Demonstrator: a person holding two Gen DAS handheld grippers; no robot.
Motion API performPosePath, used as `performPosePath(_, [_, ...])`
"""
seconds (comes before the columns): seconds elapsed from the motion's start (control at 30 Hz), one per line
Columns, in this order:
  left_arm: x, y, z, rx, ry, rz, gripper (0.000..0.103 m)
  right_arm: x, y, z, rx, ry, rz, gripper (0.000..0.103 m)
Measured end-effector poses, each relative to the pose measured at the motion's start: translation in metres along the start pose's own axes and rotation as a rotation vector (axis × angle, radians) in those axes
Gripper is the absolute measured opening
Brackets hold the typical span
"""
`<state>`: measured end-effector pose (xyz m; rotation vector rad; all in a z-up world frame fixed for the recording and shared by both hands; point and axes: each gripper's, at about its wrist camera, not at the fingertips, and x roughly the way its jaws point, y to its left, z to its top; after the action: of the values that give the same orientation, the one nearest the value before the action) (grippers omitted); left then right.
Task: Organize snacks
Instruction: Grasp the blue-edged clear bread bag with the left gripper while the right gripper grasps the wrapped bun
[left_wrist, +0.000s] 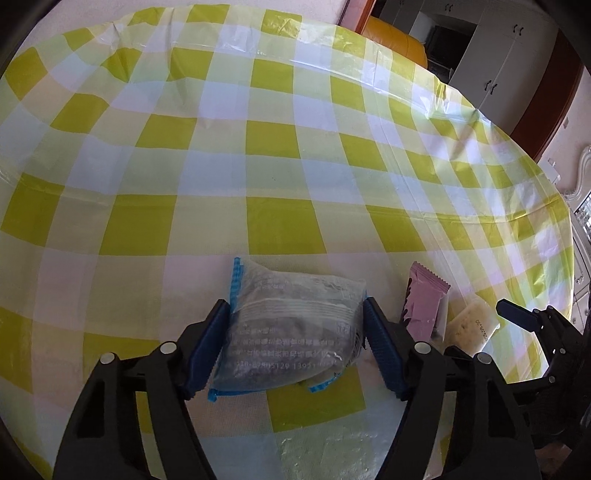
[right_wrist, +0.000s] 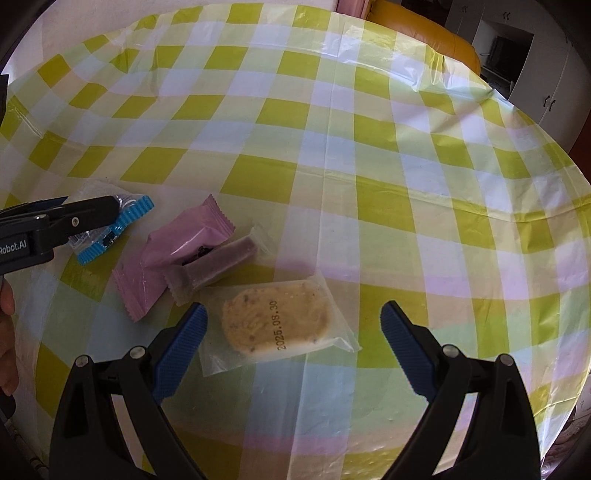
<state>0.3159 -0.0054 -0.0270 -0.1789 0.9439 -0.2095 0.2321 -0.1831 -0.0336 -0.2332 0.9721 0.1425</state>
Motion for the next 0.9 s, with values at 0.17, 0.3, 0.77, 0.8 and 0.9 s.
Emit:
performPosePath(0.17, [-0.002,-0.003,-0.003,0.013,0.001,0.021,0.061,0.001,-0.003,-0.004,0.033,0.008,0.084,0.078])
performPosePath(0.3, [-0.005,-0.005,-0.006,0.019,0.0,0.032,0.057,-0.001,-0.001,-0.006,0.03,0.001,0.115,0.067])
performPosePath(0.77, [-0.029,0.006,-0.02,-0.043,-0.038,0.065,0.052,-0.02,-0.008,-0.013,0.074,-0.019,0.139,0.046])
performPosePath(0.8, [-0.032,0.006,-0.021,-0.044,-0.041,0.064,0.052,-0.021,-0.008,-0.014,0.075,-0.018,0.139,0.045])
performPosePath(0.9, [-0.037,0.003,-0.024,-0.044,-0.045,0.061,0.052,-0.023,-0.008,-0.018,0.071,-0.01,0.141,0.045])
